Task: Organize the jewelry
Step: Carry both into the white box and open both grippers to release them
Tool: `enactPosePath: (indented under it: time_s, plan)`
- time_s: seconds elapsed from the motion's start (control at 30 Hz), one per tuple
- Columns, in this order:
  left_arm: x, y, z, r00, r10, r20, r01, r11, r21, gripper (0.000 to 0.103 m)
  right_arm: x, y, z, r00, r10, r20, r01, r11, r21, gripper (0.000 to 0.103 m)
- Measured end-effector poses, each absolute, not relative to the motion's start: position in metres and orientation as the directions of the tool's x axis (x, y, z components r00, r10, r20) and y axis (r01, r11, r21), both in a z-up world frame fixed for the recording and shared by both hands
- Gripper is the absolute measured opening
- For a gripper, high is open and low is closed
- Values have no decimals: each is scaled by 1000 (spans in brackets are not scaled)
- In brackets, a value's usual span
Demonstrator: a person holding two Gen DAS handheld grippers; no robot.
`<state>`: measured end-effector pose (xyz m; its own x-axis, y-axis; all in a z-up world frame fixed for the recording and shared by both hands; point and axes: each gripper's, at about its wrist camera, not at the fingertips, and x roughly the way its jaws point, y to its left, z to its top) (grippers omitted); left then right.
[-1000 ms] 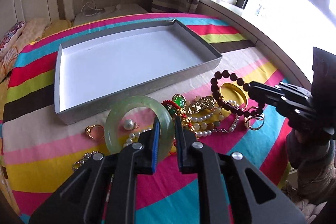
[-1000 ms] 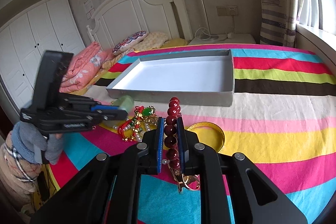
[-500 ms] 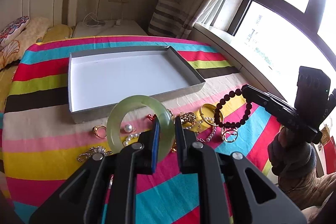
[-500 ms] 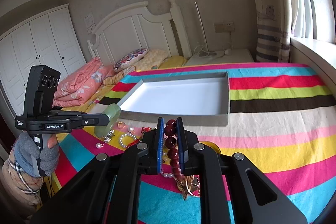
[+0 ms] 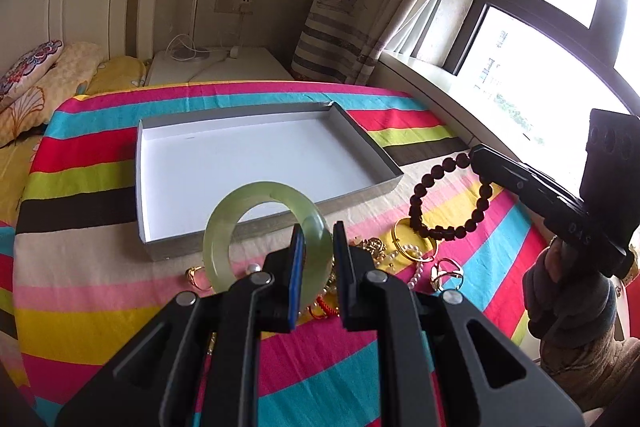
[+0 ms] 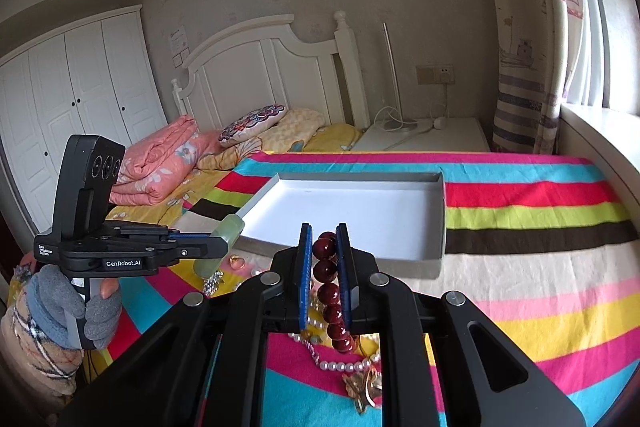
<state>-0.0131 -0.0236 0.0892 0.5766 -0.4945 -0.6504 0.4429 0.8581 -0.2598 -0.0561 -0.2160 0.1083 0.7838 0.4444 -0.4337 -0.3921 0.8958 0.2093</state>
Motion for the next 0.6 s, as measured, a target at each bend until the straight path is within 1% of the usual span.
enactPosePath:
  time_s: [0.13,0.37,0.6]
  plan:
    - [-2,-26,94,592,-473,-653,431,870,-239,14,-44,-211,113,787,439,-434,-394,898,194,13]
    - [29,-33,94,626,-381,-681,386,909,-154,14,-10,-198,121,781,434,-449,-395,900,184,13]
    - [66,-37,79,634,-298,-714,329,939,-99,14,31,-182,118,765,442,-468,-384,897,218,13]
